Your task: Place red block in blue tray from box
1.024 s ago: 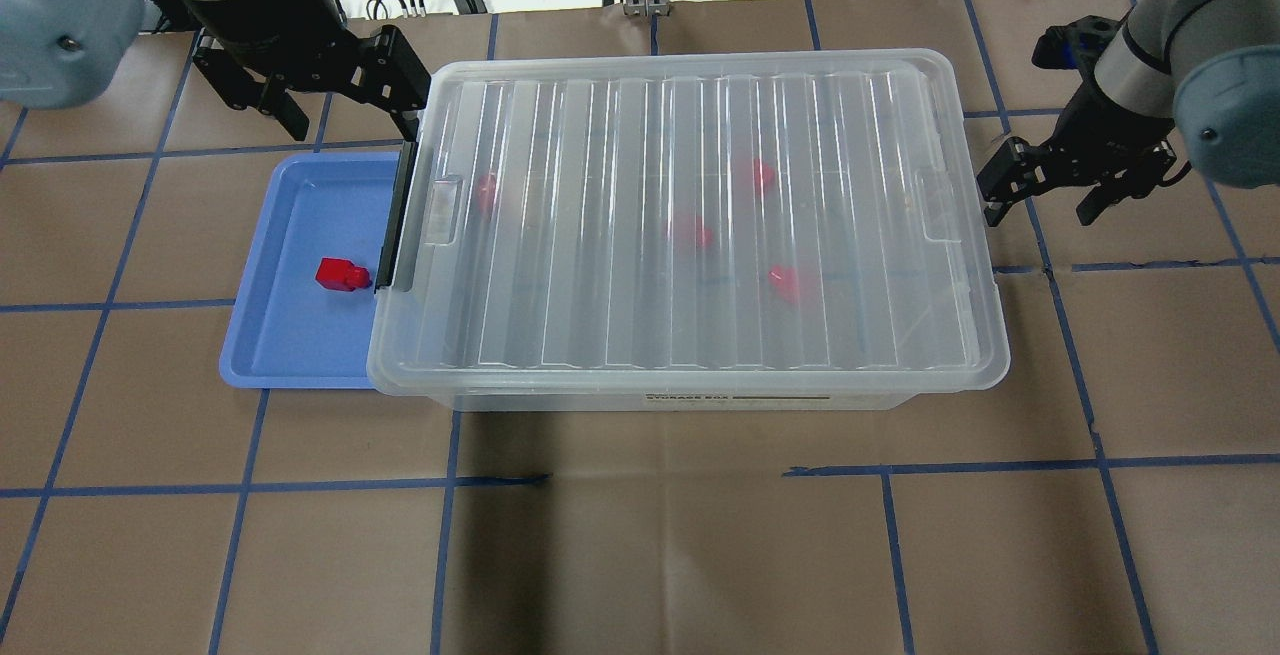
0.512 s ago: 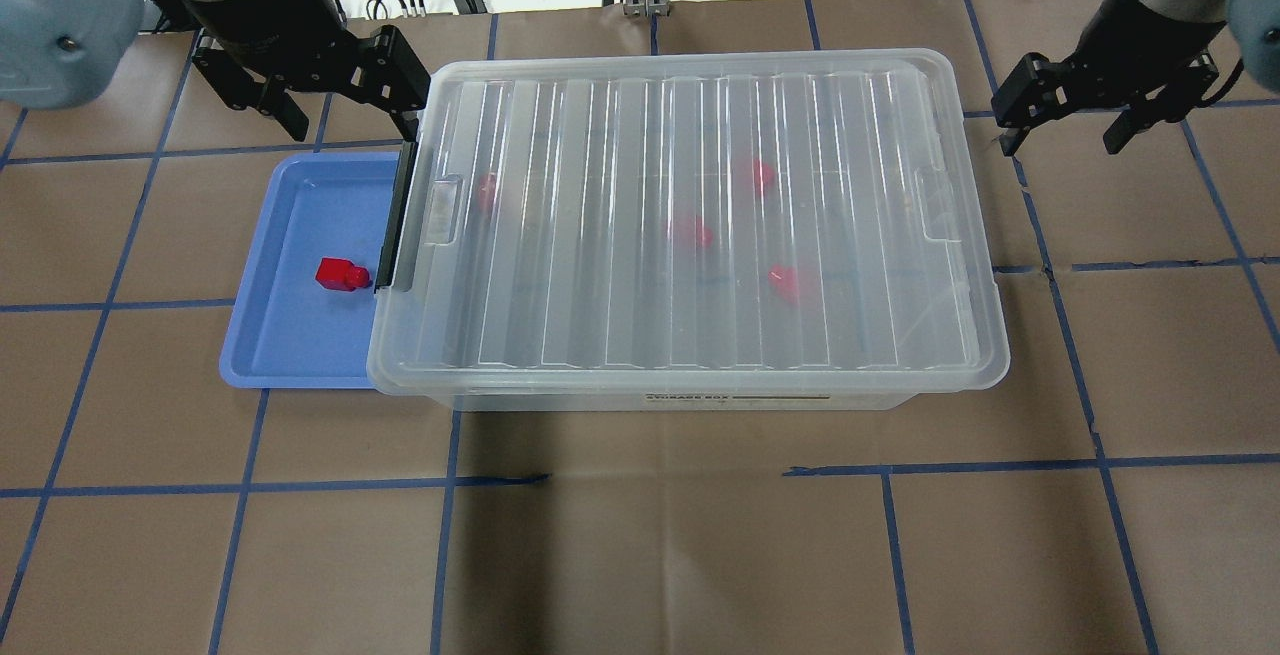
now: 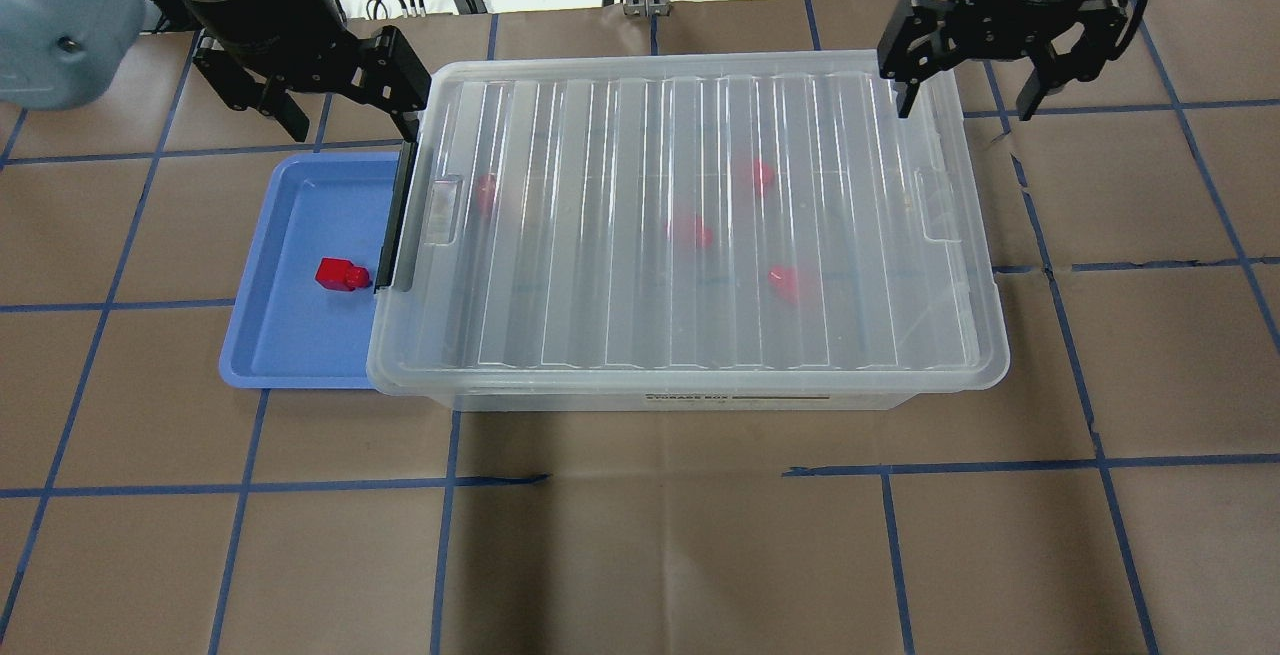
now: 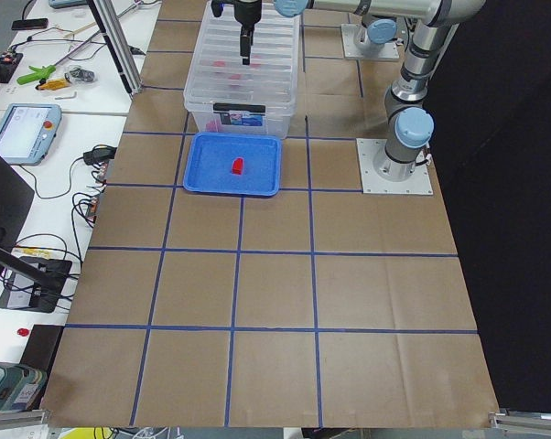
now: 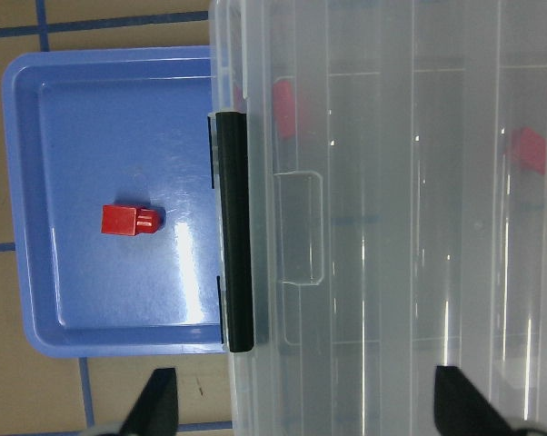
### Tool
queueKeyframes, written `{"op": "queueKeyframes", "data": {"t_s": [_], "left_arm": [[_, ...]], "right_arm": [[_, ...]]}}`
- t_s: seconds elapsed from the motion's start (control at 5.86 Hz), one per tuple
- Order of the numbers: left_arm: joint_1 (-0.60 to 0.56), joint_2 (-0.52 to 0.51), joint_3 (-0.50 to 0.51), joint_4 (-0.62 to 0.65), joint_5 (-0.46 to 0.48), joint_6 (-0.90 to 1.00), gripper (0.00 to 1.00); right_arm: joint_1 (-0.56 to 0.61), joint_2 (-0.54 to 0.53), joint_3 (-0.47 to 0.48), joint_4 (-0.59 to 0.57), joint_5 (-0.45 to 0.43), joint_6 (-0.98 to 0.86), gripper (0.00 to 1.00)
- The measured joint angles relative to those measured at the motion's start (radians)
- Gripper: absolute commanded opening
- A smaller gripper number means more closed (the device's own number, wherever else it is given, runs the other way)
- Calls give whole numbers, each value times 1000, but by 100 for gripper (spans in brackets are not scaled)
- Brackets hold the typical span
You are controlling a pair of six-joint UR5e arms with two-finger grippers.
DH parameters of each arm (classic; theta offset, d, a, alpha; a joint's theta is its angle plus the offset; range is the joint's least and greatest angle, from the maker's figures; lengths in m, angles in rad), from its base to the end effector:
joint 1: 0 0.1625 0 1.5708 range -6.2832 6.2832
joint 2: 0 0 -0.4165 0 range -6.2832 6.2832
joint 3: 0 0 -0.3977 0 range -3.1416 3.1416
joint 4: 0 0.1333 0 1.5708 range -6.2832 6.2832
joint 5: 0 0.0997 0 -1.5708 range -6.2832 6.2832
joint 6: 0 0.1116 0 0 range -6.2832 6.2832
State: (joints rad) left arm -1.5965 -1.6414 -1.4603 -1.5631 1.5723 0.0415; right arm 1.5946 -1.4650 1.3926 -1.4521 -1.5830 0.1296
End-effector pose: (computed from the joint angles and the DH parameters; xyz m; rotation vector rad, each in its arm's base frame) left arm -0.1468 -0.5281 0.4871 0.1054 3.1371 -0.0747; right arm 0.1446 -0.5318 0.4894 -0.1648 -3.1207 -0.0707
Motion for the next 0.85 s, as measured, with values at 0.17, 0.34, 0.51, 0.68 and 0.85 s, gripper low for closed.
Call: {"op": "queueKeyframes", "data": {"t_s": [0.17,0.34,0.51,0.68,0.85], "left_arm": [[0,0,0,0,0,0,98],[0,0,0,0,0,0,98],[0,1,-1,0,0,1,98],[0,1,-1,0,0,1,98],[0,1,-1,0,0,0,98]], "right_arm": [[22,0,7,10,1,27,100],[24,-8,23,13,1,32,100],[25,-21,35,14,1,33,100],[24,-29,40,15,1,34,100],[23,-32,41,14,1,34,100]]}}
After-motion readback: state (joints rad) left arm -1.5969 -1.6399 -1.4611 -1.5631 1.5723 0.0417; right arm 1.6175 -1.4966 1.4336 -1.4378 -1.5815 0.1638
